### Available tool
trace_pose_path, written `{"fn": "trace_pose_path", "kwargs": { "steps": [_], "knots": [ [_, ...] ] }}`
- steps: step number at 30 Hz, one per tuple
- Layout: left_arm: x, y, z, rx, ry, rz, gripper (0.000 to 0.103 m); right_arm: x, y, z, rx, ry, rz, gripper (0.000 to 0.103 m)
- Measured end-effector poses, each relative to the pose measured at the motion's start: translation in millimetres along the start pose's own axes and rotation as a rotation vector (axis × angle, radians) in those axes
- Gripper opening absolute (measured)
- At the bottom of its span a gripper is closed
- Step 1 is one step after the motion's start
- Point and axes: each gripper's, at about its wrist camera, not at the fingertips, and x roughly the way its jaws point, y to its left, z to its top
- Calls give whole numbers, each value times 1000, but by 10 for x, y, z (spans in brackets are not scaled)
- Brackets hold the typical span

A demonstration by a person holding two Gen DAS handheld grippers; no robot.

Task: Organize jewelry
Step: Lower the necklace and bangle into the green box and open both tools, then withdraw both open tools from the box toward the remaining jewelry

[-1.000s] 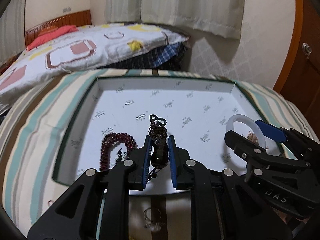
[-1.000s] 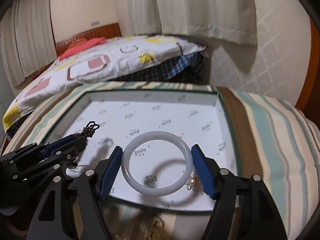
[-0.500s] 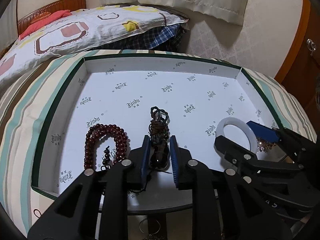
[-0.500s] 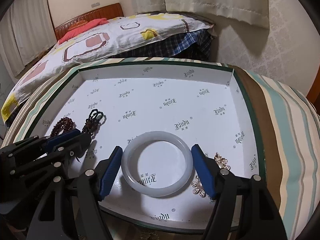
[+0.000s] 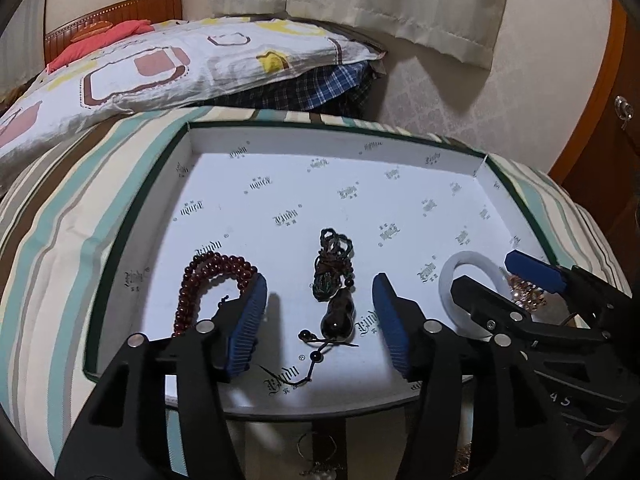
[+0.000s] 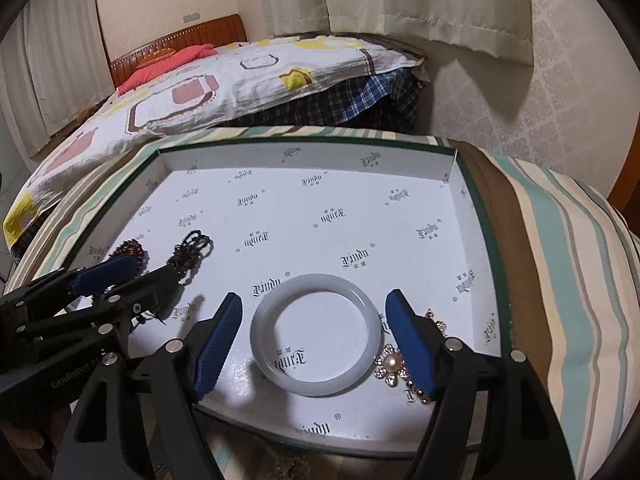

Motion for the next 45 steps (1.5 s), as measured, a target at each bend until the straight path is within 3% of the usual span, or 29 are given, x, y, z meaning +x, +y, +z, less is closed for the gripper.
{"fn": "trace_pose_path", "kwargs": {
  "steps": [14, 33, 45],
  "knots": [
    [-692, -43, -104, -30, -145, 14, 55, -641, -76, -152, 54, -131, -10, 72],
    [-1075, 100, -527, -53, -141, 42, 55, -980, 34, -543, 64, -154, -62, 72],
    [-1253, 287, -839, -55, -139, 93, 62, -1081, 45, -815, 76, -138, -83, 72]
  ]
}}
